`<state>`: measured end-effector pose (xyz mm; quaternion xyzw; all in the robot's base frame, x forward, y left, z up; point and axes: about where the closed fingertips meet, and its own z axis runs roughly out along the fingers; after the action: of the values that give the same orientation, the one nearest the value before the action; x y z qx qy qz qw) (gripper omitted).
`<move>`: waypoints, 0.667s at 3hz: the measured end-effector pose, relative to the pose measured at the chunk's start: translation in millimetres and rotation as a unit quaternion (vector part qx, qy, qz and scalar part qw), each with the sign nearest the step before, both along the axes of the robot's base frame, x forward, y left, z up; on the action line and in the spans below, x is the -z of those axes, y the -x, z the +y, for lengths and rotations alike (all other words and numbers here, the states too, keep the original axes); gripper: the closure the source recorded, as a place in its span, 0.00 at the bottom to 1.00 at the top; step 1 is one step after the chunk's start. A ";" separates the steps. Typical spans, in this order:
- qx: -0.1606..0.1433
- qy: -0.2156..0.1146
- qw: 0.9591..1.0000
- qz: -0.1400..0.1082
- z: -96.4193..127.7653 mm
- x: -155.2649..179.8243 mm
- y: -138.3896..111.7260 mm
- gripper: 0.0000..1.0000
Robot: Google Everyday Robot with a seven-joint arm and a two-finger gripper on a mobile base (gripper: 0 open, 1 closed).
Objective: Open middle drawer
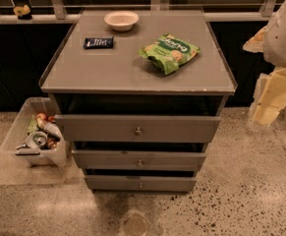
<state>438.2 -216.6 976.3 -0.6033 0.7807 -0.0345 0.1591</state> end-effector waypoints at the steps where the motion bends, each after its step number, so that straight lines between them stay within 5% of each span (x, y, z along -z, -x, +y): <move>1: -0.001 0.000 1.000 -0.003 0.7 -0.3 0.4 0.00; 2: -0.007 -0.016 1.000 0.005 0.5 27.2 13.0 0.00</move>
Offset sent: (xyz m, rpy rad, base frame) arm -0.0467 -0.0016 -0.1049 0.1158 0.0693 0.0490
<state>425.2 -216.1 949.1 -0.6063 0.7777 -0.0182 0.1651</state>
